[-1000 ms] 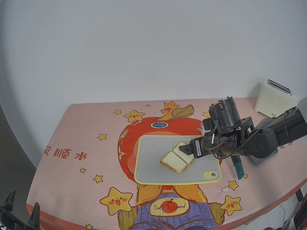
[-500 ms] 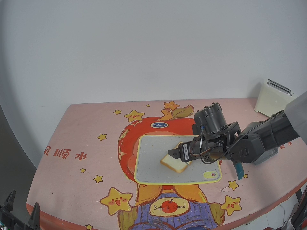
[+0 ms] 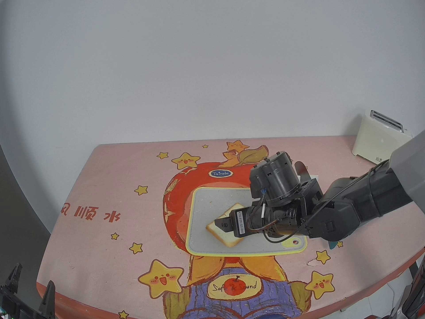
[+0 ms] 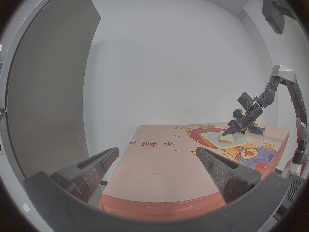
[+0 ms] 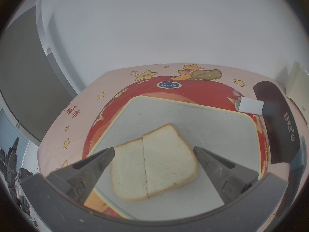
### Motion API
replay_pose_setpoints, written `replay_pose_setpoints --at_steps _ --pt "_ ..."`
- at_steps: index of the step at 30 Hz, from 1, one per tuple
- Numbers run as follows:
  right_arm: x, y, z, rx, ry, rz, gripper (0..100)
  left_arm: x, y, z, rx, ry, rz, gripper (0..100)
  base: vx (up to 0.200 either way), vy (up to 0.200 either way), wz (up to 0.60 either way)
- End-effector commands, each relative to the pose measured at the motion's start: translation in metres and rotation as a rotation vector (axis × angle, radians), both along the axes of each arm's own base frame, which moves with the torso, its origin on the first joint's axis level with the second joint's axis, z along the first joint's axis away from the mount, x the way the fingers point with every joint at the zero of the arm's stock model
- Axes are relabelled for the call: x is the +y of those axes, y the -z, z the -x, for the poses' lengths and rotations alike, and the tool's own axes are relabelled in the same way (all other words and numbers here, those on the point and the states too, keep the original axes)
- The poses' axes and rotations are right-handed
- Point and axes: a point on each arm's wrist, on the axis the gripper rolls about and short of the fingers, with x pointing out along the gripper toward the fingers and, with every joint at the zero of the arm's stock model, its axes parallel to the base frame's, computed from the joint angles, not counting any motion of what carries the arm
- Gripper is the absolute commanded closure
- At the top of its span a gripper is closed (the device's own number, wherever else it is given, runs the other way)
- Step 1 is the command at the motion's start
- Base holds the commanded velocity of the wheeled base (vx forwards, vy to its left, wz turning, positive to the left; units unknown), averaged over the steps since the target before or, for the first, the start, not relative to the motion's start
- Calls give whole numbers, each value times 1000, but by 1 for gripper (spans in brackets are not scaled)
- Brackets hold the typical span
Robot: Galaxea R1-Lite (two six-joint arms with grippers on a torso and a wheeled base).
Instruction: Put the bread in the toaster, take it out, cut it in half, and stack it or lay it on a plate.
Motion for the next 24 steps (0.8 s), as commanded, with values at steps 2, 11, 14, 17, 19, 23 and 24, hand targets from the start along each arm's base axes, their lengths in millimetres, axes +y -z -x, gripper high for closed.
replay_pose_setpoints --at_steps 2,11,14,17,19,23,24 --pt "-9 -13 -3 -35 23 -13 0 0 5 -1 7 0 1 0 0 0 0" --pt "-51 -26 -15 -110 74 101 0 0 5 -1 7 0 1 0 0 0 0" --pt "-57 -17 -15 -103 58 150 0 0 5 -1 7 1 1 0 0 0 0" --pt "-56 -13 -14 -95 51 165 0 0 5 -1 7 1 -1 0 0 0 0" --pt "-56 -12 -14 -93 51 167 0 0 5 -1 7 1 -1 0 0 0 0" --pt "-55 -9 -16 -87 50 171 0 0 5 -1 7 1 -1 0 0 0 0" --pt "-55 -9 -16 -87 49 171 0 0 5 -1 7 0 -1 0 0 0 0"
